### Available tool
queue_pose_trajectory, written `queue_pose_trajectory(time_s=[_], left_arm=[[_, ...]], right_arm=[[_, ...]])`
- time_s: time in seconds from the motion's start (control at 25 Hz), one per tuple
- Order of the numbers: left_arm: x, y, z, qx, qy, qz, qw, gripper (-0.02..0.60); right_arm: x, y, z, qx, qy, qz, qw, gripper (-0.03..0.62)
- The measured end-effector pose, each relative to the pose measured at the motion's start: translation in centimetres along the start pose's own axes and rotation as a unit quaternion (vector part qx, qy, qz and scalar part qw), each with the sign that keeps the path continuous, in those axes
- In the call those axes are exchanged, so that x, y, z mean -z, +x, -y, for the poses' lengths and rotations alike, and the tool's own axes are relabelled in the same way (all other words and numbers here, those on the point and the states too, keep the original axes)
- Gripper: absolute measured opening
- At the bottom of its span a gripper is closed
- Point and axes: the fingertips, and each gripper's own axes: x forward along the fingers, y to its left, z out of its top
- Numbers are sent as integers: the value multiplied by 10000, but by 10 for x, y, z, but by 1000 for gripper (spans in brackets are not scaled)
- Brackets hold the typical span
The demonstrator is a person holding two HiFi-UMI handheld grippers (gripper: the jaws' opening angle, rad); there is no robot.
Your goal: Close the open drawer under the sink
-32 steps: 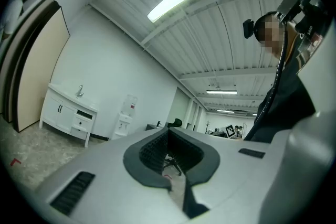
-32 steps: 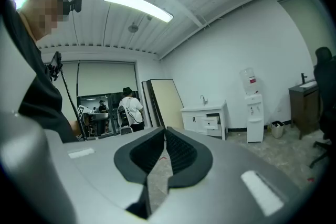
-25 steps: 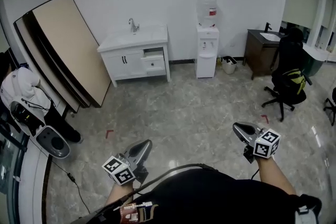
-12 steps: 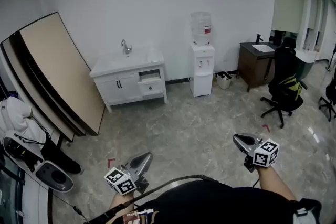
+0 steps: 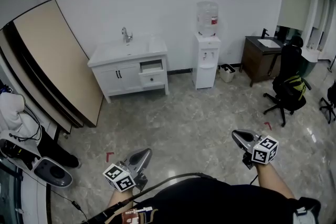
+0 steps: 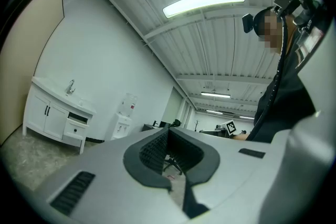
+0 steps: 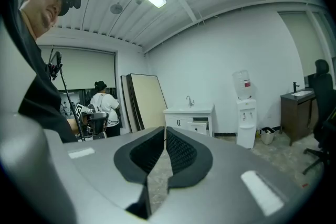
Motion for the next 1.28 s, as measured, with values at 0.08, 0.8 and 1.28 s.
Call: queue_pose_trajectory(time_s=[0.08, 0.8, 1.28], left_arm=[[0, 12, -8, -66, 17, -18, 10000, 0], [-25, 211, -35, -1081, 355, 120, 9934, 0], [-24, 284, -73, -1160, 278, -111, 9928, 0]], right_arm=[[1, 17, 13, -144, 28, -32, 9999, 2], [-51, 114, 233, -1440, -42, 40, 9896, 3], [-26, 155, 291, -1640, -26, -345, 9859, 2]])
